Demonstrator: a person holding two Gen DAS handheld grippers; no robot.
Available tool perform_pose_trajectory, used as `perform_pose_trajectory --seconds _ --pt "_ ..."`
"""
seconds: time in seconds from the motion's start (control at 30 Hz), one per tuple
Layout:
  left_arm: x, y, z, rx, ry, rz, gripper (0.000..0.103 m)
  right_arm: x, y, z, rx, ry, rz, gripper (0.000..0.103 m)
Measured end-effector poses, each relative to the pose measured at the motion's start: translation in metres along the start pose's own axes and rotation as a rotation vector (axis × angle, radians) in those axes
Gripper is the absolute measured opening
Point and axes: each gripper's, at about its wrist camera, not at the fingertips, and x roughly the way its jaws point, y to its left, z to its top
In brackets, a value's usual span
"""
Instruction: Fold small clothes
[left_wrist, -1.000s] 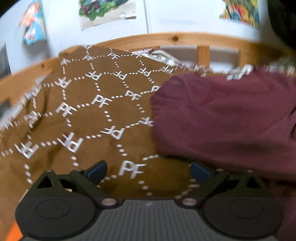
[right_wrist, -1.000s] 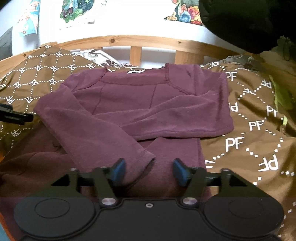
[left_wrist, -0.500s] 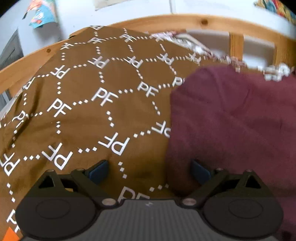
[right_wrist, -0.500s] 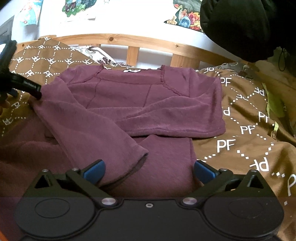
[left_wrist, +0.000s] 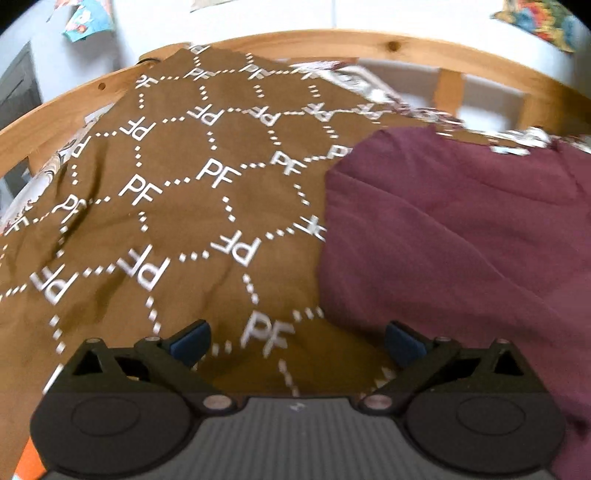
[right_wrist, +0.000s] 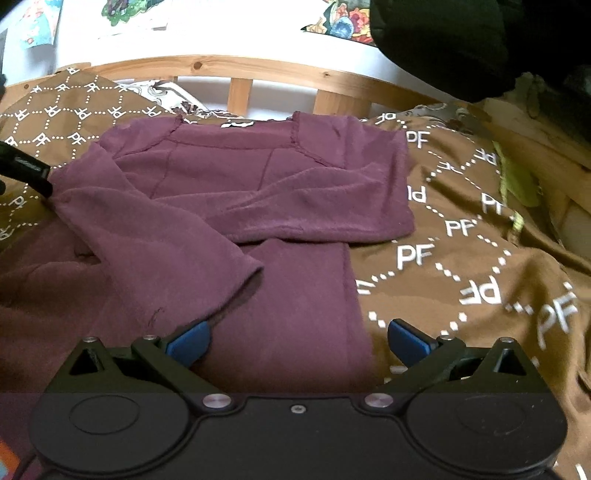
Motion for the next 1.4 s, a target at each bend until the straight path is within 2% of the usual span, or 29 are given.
perform_pose_trajectory --seconds 0.07,0.3,0.4,0.53,0.6,0.7,0.8,0.87,1.0,1.23,1.4 --pt "-0.02 -0.001 -0.011 0.052 -0.016 -0.025 0.102 -0.012 -0.001 -0.004 -0.009 -0.01 0.009 0.102" --pt "-0.074 -0.007 -0.039 0.212 -0.029 -0.029 0.102 -0.051 0.019 -0.003 -0.064 -0.086 0.043 0.102" --pt "-0.1 -0.008 -0.055 0.264 -0.005 -0.094 0.102 -0.067 0.032 -0.006 -0.122 -0.071 0.075 0.102" --pt "-0.132 -0.007 -0.086 0.344 -0.028 -0.214 0.102 -0.09 0.04 -0.025 -0.243 -0.015 0.099 0.102" --pt "-0.142 -0.009 -0.104 0.376 -0.057 -0.237 0.102 -0.097 0.039 -0.034 -0.292 0.028 0.068 0.102" --pt "-0.15 -0.013 -0.125 0.397 -0.096 -0.213 0.102 -0.103 0.032 -0.046 -0.324 0.087 0.002 0.102" --pt "-0.149 -0.019 -0.137 0.427 -0.054 -0.205 0.102 -0.097 0.028 -0.058 -0.36 0.166 -0.111 0.102" --pt "-0.149 -0.019 -0.141 0.429 -0.037 -0.216 0.102 -0.092 0.025 -0.064 -0.37 0.188 -0.145 0.102" --pt "-0.15 -0.019 -0.147 0.428 -0.043 -0.219 0.102 -0.088 0.032 -0.071 -0.421 0.142 -0.169 0.102" --pt "-0.142 -0.016 -0.145 0.405 -0.033 -0.252 0.102 -0.073 0.064 -0.079 -0.634 -0.057 -0.269 0.102" --pt "-0.142 -0.018 -0.149 0.414 -0.051 -0.278 0.102 -0.07 0.07 -0.077 -0.655 -0.12 -0.281 0.102"
